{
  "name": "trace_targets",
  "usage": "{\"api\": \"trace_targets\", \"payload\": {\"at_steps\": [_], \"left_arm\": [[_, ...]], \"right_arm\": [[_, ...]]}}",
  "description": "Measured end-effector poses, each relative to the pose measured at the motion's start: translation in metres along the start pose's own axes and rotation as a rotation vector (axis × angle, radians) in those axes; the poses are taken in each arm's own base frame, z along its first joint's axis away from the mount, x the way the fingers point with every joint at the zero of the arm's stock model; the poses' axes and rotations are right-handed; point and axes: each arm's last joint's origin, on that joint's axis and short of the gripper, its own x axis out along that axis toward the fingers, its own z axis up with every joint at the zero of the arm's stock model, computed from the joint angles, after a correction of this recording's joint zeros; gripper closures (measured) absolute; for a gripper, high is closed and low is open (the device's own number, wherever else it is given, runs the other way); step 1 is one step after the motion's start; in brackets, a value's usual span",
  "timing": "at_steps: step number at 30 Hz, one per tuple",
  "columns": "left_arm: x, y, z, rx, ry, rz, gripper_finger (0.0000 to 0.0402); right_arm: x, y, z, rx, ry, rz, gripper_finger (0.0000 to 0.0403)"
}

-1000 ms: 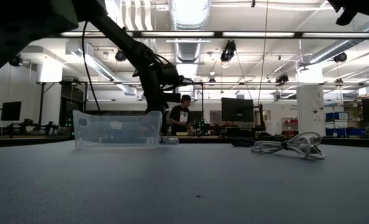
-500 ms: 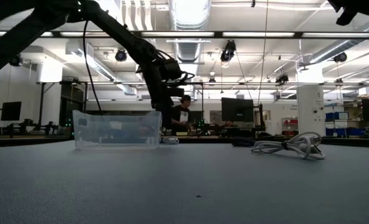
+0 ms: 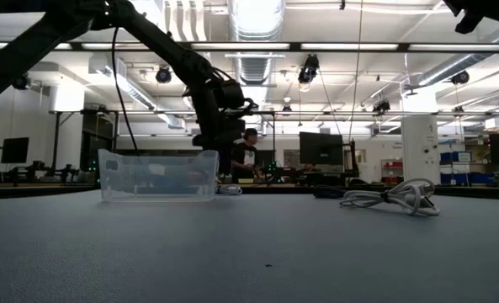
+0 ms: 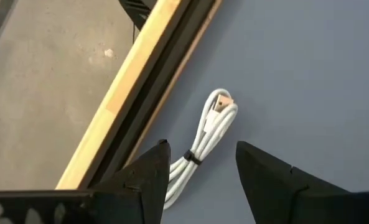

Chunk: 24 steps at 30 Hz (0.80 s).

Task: Pick and place USB-C Cables
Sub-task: Put the top white charger cable into the bin

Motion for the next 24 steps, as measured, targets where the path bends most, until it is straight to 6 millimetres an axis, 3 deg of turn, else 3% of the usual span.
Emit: {"api": "trace_targets", "payload": {"at_steps": [12, 24], "left_arm": [[0.0041, 0.0001, 0.0006, 0.0, -0.034, 0.007, 0.0265], [0.0087, -0.0004, -0.0012, 0.014, -0.04, 0.006, 0.0268]], "right_arm": [[0.0, -0.0002, 0.0004, -0.001, -0.003, -0.002, 0.038], [0.0, 0.0, -0.0001, 0.005, 0.001, 0.0, 0.038]]}}
